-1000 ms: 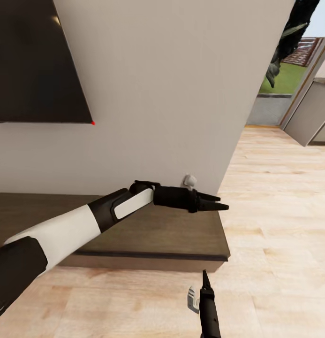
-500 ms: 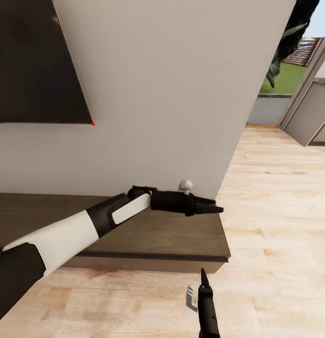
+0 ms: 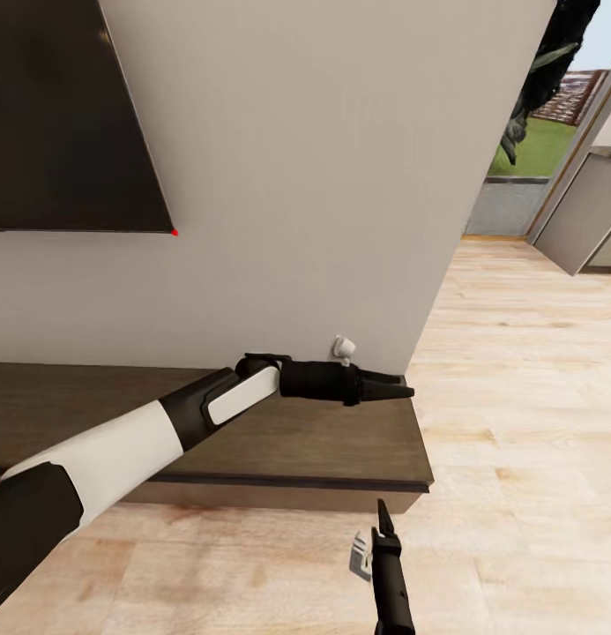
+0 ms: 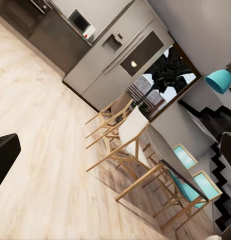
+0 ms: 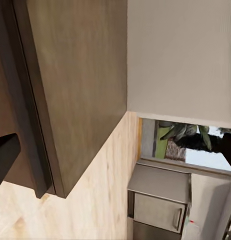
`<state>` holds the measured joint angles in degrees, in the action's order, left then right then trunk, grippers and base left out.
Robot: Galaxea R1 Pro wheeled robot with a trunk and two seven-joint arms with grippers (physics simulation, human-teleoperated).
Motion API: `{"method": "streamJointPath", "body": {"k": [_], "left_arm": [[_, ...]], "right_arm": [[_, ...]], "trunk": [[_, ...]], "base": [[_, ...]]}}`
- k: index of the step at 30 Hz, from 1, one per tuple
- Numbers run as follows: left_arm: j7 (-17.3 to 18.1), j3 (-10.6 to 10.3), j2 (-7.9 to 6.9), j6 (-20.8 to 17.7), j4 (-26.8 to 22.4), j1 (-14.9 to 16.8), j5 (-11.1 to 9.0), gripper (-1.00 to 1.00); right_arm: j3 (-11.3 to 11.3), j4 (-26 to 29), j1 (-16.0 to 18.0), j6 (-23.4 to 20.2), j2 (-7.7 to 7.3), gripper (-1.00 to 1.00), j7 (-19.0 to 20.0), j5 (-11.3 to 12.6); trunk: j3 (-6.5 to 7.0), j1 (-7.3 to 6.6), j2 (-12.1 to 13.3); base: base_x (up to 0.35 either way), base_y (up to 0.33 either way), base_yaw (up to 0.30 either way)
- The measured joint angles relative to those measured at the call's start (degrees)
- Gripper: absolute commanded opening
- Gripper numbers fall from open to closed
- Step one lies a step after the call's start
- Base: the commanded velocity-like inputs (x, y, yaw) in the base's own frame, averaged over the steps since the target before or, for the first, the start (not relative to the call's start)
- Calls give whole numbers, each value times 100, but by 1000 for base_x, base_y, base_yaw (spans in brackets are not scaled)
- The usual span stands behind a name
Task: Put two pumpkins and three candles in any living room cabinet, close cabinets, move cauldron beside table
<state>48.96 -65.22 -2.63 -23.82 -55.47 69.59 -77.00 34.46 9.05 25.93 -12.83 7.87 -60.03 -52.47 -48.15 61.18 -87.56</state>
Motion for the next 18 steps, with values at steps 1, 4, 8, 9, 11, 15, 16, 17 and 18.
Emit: {"method": "streamJointPath", "body": {"k": [1, 4, 8, 9, 11, 15, 16, 17, 18], "left_arm": [[0, 0, 0, 0, -3, -2, -2, 100], [0, 1, -7, 0, -12, -6, -7, 100], [5, 0, -10, 0, -26, -7, -7, 100], [7, 0, -10, 0, -30, -7, -10, 100], [8, 1, -10, 32, -36, -7, -9, 100], [9, 0, -8, 85, -42, -7, -8, 100], [9, 0, -7, 89, -42, -7, -9, 100], [9, 0, -8, 92, -44, -7, -9, 100], [9, 0, -7, 94, -45, -7, -8, 100]], "right_arm": [[0, 0, 0, 32, -2, 100, -32, 0], [0, 0, 0, 61, 0, 100, -128, 0], [-1, 0, 0, 61, 9, 100, -185, 0], [-1, 0, 0, 61, 11, 100, -185, 0], [-1, 0, 0, 61, 14, 100, -191, 0], [0, 0, 0, 57, 27, 100, -222, 7], [0, 0, 0, 55, 31, 100, -262, 8], [0, -5, 0, 54, 34, 100, -318, 6], [-1, -14, 0, 52, 36, 100, -380, 7]], "trunk": [[0, 0, 0], [0, 0, 0], [-71, 87, -159], [-89, 109, -199], [-125, 153, -279], [-197, 241, -440], [-215, 263, -480], [-233, 285, -520], [-251, 307, -560]], "base": [[0, 0, 0], [0, 0, 0], [0, 0, 0], [0, 0, 0], [0, 0, 0], [0, 0, 0], [0, 0, 0], [0, 0, 0], [0, 0, 0]]}}
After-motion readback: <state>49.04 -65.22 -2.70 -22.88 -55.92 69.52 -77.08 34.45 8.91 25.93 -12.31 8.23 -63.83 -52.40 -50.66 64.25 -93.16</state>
